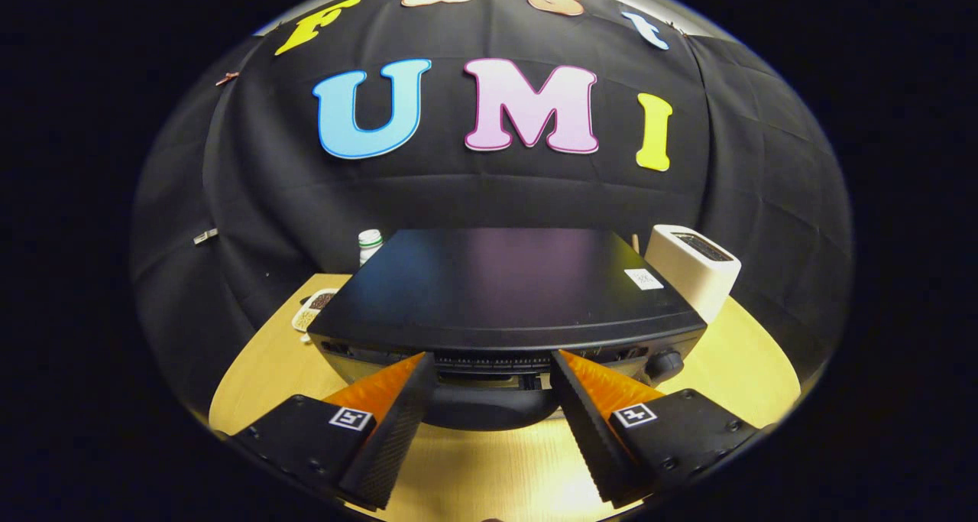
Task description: Open the toaster oven, put the food inside, and close the toaster oven door.
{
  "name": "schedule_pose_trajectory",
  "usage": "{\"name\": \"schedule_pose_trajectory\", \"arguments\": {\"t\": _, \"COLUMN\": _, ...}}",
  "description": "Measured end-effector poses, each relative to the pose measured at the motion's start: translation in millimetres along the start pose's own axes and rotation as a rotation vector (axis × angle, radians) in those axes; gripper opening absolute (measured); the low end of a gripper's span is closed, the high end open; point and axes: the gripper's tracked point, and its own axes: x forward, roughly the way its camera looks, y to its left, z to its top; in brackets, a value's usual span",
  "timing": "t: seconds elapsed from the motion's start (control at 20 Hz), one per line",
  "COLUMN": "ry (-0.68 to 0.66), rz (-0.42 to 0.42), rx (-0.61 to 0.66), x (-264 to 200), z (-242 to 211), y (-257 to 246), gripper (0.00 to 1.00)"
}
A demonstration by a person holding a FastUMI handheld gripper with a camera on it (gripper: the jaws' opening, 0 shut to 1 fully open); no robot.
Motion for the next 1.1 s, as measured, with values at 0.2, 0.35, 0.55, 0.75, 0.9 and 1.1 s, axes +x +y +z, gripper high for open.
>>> {"name": "schedule_pose_trajectory", "arguments": {"t": 0.2, "ry": 0.01, "rz": -0.012, "rx": -0.001, "x": -29, "z": -20, "y": 0, "gripper": 0.97}}
{"name": "schedule_pose_trajectory", "arguments": {"t": 0.35, "ry": 0.052, "rz": -0.017, "rx": 0.0, "x": -44, "z": -39, "y": 0, "gripper": 0.97}}
{"name": "schedule_pose_trajectory", "arguments": {"t": 0.55, "ry": 0.084, "rz": 0.007, "rx": -0.009, "x": -61, "z": -65, "y": 1, "gripper": 0.97}}
{"name": "schedule_pose_trajectory", "arguments": {"t": 0.75, "ry": 0.202, "rz": 0.036, "rx": -0.05, "x": -72, "z": -114, "y": 2, "gripper": 0.97}}
{"name": "schedule_pose_trajectory", "arguments": {"t": 0.9, "ry": 0.295, "rz": 0.047, "rx": -0.089, "x": -74, "z": -146, "y": -8, "gripper": 0.99}}
{"name": "schedule_pose_trajectory", "arguments": {"t": 1.1, "ry": 0.268, "rz": 0.079, "rx": -0.142, "x": -85, "z": -140, "y": -24, "gripper": 0.99}}
